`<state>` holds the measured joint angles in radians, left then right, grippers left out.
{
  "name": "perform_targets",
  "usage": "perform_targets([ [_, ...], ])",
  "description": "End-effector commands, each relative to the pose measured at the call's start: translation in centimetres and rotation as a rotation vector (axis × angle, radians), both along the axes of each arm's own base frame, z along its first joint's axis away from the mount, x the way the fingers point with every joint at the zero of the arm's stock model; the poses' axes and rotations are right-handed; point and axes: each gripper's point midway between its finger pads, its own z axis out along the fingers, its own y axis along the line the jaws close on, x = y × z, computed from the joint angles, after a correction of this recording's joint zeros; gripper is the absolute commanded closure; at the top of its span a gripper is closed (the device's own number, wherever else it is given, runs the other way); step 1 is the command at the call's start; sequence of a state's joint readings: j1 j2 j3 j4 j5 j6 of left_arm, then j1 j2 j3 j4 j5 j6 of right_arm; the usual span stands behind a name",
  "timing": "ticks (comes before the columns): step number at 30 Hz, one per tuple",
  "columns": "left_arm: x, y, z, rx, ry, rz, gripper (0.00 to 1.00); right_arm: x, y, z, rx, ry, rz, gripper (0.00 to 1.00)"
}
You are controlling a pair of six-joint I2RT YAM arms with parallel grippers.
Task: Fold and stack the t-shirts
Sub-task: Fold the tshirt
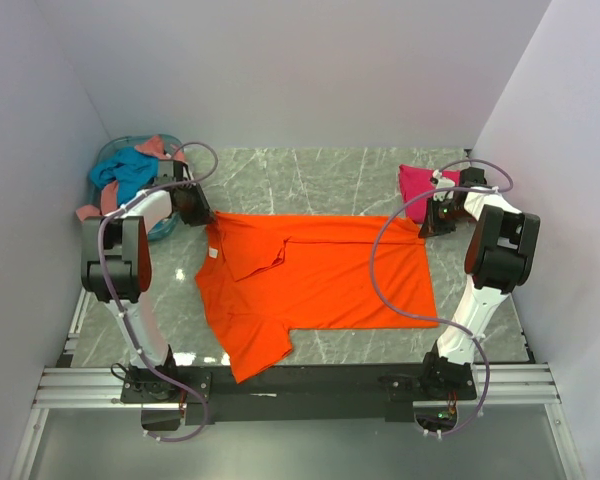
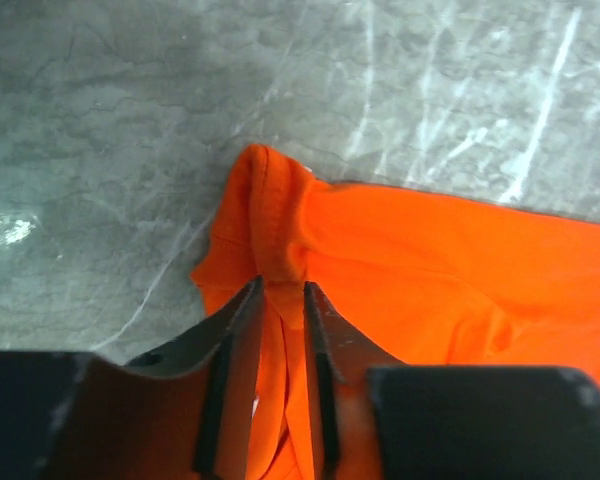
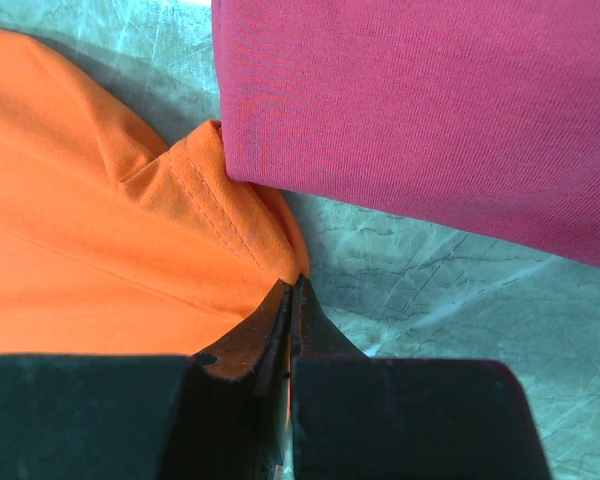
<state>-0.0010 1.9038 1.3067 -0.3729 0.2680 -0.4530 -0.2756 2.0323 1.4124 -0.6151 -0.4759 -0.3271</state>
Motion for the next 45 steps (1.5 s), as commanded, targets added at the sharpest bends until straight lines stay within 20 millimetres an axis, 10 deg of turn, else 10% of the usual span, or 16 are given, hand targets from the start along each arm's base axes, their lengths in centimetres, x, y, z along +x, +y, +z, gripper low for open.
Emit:
perform_targets([
  [1, 1.1, -0.6, -0.2, 0.012, -0.024, 0.001, 0.73, 0.5, -0.6, 1.5, -0.014, -0.045, -0.003, 1.0],
  [14, 1.3, -0.5, -0.6, 0.021, -0.014, -0.01, 0.66, 0.6, -0.6, 1.3, -0.011, -0.04, -0.004, 1.0],
  [20, 1.0, -0.3, -1.9, 0.023, 0.019, -0.008, 0.88, 0.6, -0.6, 1.5, -0.011, -0.041, -0.005, 1.0],
  [32, 0.8, 4.0, 7.2, -0.191, -0.227, 0.086, 1.0, 0.5, -1.3, 1.6, -0.031, -0.051, -0.016, 1.0],
  [45, -0.8, 3.4, -0.1, -0.214, -0.001, 0.02, 0.78, 0.5, -1.3, 1.4, -0.026, -0.043, -0.015, 1.0],
])
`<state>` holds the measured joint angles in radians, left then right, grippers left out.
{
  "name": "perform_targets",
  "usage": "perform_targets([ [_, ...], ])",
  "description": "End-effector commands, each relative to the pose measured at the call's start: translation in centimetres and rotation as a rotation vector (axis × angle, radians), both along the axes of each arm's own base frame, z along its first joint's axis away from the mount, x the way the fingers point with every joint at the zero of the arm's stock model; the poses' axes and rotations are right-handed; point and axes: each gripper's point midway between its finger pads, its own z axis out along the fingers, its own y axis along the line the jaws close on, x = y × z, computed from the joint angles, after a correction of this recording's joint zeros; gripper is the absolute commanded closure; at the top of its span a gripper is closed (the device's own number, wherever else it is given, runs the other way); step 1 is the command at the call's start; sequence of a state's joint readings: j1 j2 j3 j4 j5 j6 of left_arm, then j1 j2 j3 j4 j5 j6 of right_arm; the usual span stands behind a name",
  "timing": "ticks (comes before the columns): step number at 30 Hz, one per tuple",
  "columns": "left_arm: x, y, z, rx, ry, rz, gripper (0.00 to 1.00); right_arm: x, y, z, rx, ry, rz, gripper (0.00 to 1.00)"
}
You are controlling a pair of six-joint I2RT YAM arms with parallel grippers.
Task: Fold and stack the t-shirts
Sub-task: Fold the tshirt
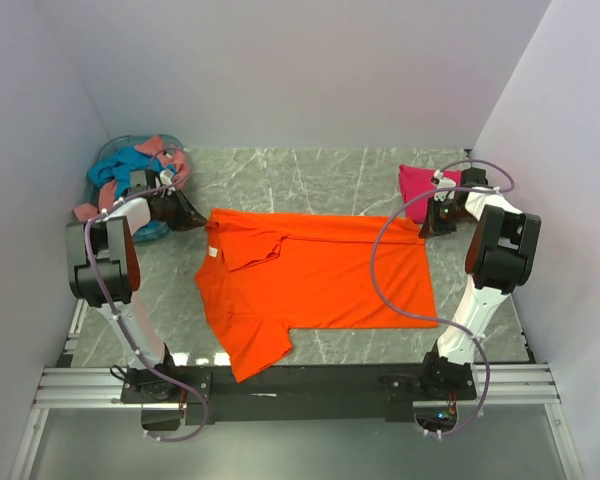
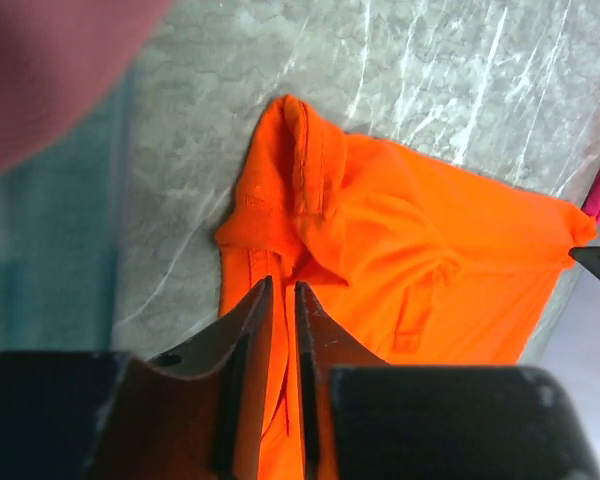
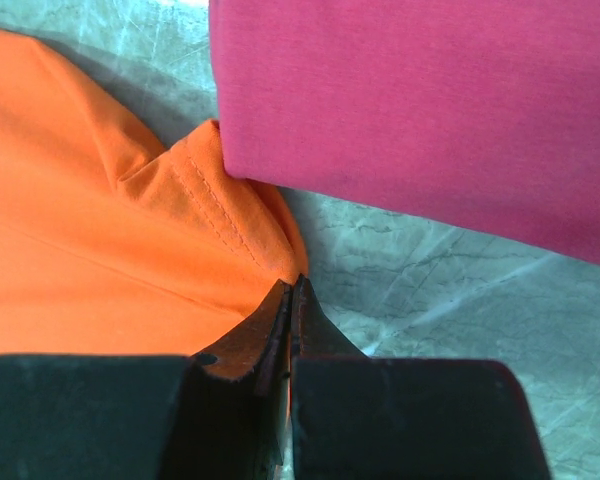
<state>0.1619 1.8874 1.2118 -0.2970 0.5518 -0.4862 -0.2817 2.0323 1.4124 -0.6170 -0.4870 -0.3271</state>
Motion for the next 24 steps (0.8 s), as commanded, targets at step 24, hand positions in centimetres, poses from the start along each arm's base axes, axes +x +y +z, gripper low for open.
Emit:
perform_targets([
  [24, -8.6, -8.2, 4.1, 0.313, -0.212, -0.318, 0.5, 0.8, -0.7, 2.0, -0.014, -0.051, 0.016, 1.0],
])
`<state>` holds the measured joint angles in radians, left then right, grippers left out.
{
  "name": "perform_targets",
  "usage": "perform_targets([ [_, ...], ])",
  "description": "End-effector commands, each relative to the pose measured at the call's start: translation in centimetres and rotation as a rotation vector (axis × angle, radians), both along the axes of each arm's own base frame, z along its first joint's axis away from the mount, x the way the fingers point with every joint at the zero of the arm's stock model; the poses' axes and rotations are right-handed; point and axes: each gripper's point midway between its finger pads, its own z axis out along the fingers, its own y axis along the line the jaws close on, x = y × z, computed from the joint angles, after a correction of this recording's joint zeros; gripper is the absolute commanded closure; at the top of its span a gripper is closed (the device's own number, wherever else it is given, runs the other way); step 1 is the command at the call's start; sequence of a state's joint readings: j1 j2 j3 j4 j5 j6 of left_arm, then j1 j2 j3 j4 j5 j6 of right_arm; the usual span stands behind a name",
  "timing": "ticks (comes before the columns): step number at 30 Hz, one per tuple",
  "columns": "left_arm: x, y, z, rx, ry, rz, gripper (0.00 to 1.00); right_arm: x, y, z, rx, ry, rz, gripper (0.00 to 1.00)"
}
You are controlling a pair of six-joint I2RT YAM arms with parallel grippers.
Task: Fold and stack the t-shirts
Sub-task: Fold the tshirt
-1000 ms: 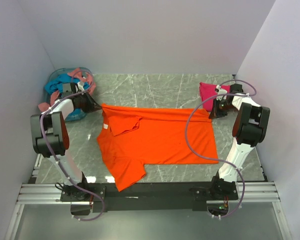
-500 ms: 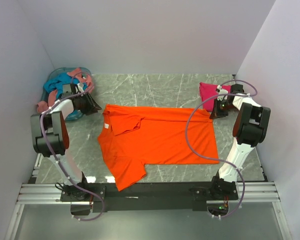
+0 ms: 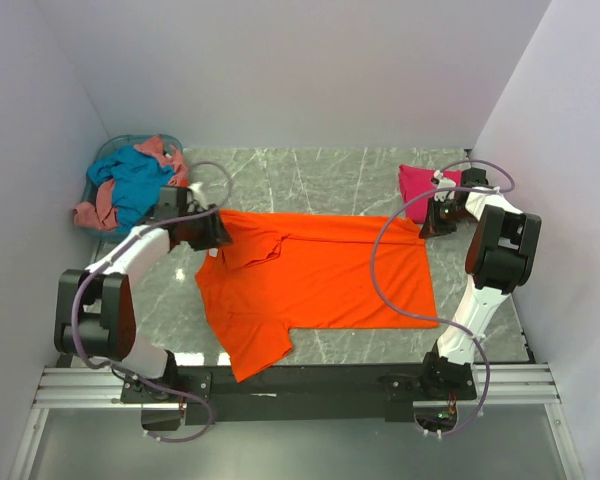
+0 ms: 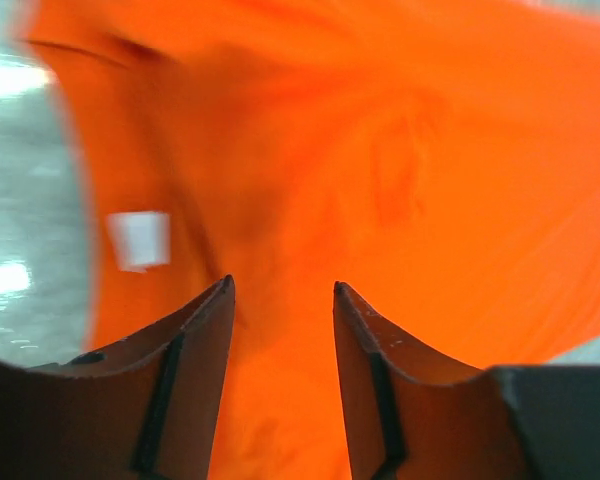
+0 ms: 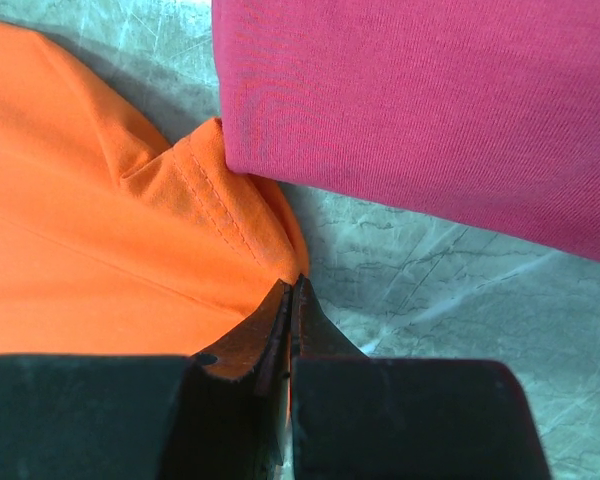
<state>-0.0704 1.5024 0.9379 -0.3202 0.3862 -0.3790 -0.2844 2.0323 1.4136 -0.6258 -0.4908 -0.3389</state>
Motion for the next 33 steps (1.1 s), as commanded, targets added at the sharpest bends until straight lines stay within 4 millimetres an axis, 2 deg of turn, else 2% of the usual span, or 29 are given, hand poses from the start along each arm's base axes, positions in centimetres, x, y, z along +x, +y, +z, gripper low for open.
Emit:
perform_targets([
  [1, -1.4, -3.6, 0.5, 0.151, -0.073, -0.184, 0.49, 1.1, -0.6, 2.1, -0.015, -0.057, 0.005, 1.0],
  [3, -1.5, -4.1, -1.0, 0.246, -0.052, -0.223, 0.48, 1.1, -0.6, 2.1, -0.008, -0.055, 0.004, 1.0],
  [4, -1.5, -5.4, -0.9, 0.264, -0.062, -0.26, 0.47, 1.0, -0.5, 2.0, -0.007, -0.052, 0.006, 1.0],
  [5, -1.5, -5.3, -1.8, 0.316, -0.042, -0.267, 0.46, 1.0, -0.5, 2.1, -0.006, -0.055, 0.005, 1.0],
  [7, -1.0, -6.8, -1.3, 0.354, -0.071, -0.303, 0.46, 1.0, -0.5, 2.1, -0.009, -0.055, 0.007, 1.0],
  [8, -1.0, -7.1, -1.9, 0.38, -0.059, -0.321, 0.46, 0.9, -0.5, 2.0, -0.01, -0.052, 0.005, 1.0],
  [9, -0.3, -7.4, -1.3, 0.413, -0.085, -0.325, 0.45, 0.9, -0.5, 2.0, -0.012, -0.053, 0.007, 1.0],
  [10, -0.5, -8.3, -1.4, 0.434, -0.09, -0.353, 0.45, 0.8, -0.5, 1.9, -0.012, -0.051, 0.008, 1.0],
  [11, -0.8, -8.8, -2.3, 0.452, -0.065, -0.39, 0.45, 0.8, -0.5, 1.8, -0.01, -0.047, 0.007, 1.0],
  [12, -0.3, -8.3, -2.5, 0.511, -0.071, -0.37, 0.45, 0.8, -0.5, 1.7, -0.011, -0.045, 0.007, 1.0],
  [13, -0.1, -9.1, -2.3, 0.527, -0.085, -0.384, 0.45, 0.8, -0.5, 1.6, -0.011, -0.044, 0.007, 1.0],
  [15, 0.2, -9.4, -3.0, 0.566, -0.075, -0.4, 0.45, 0.8, -0.4, 1.6, -0.01, -0.043, 0.01, 1.0],
  [19, 0.6, -11.7, -2.9, 0.584, -0.095, -0.454, 0.42, 0.8, -0.5, 1.5, -0.012, -0.045, 0.009, 1.0],
  [22, 0.8, -12.7, -3.7, 0.605, -0.078, -0.481, 0.42, 0.7, -0.5, 1.4, -0.011, -0.041, 0.008, 1.0],
  [28, 1.6, -13.5, -4.5, 0.638, -0.064, -0.463, 0.42, 0.6, -0.4, 1.3, -0.008, -0.038, 0.011, 1.0],
  [33, 1.5, -13.6, -5.6, 0.663, -0.031, -0.46, 0.48, 0.7, -0.4, 1.4, -0.012, -0.042, 0.012, 1.0],
])
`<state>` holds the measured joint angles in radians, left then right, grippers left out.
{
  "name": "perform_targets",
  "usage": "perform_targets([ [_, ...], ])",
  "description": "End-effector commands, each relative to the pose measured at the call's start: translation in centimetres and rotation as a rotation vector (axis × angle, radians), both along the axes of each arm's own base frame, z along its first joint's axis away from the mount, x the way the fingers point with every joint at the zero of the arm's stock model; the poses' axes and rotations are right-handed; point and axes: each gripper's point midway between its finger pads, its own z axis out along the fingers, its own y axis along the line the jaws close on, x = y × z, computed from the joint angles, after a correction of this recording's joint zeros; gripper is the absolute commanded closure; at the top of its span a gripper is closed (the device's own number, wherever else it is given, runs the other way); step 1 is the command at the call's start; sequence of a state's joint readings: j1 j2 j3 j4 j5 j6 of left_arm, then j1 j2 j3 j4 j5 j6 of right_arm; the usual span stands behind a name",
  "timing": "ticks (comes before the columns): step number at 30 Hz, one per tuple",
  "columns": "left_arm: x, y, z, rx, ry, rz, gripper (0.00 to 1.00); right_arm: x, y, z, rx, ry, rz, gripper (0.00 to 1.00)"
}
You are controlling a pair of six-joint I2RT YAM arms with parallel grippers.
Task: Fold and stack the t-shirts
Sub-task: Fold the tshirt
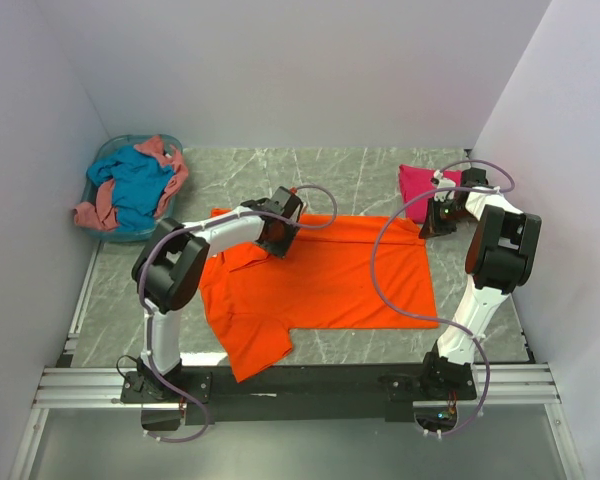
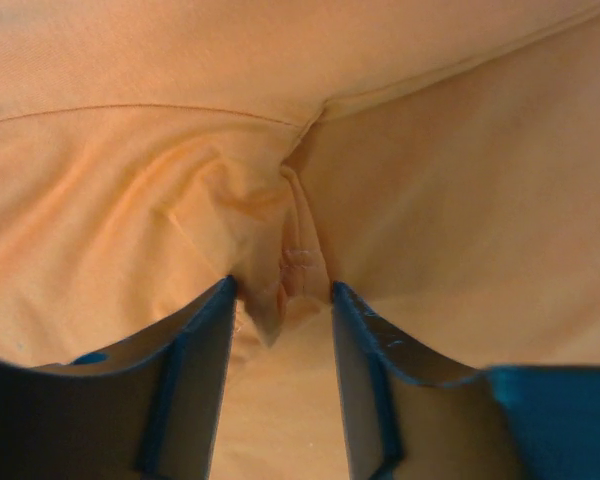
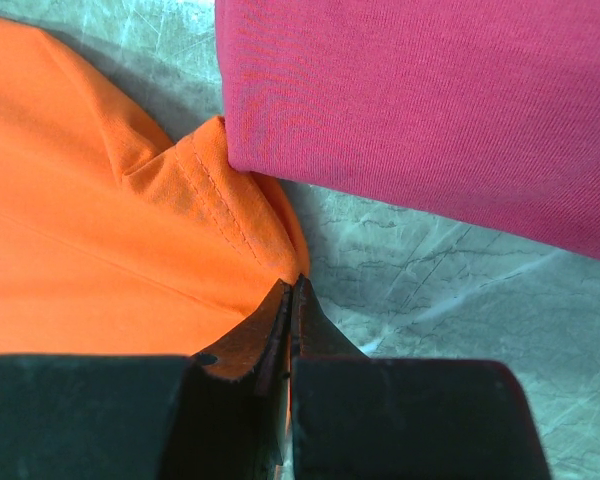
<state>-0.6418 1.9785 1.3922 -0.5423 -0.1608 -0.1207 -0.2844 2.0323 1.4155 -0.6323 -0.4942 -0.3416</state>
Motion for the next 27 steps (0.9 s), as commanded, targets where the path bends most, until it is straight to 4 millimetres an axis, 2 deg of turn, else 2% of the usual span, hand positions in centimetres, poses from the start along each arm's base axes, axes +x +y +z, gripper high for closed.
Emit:
perform_targets([
  [1, 0.7, -0.4, 1.0, 0.013, -0.029, 0.014, 0.52, 0.8, -0.5, 1.3, -0.015, -0.045, 0.006, 1.0],
  [7, 0.6, -1.0, 1.5, -0.016, -0.024, 0.008, 0.8, 0.7, -0.5, 1.4, -0.012, -0.042, 0.006, 1.0],
  [19, -0.9, -3.1, 4.5, -0.065, -0.049, -0.022, 0.83, 0.8, -0.4, 1.5, -0.012, -0.043, 0.007, 1.0],
  [27, -1.7, -3.1, 4.6, -0.056, -0.038, -0.012, 0.82, 0.9, -0.6, 1.7, -0.015, -0.047, 0.005, 1.0],
])
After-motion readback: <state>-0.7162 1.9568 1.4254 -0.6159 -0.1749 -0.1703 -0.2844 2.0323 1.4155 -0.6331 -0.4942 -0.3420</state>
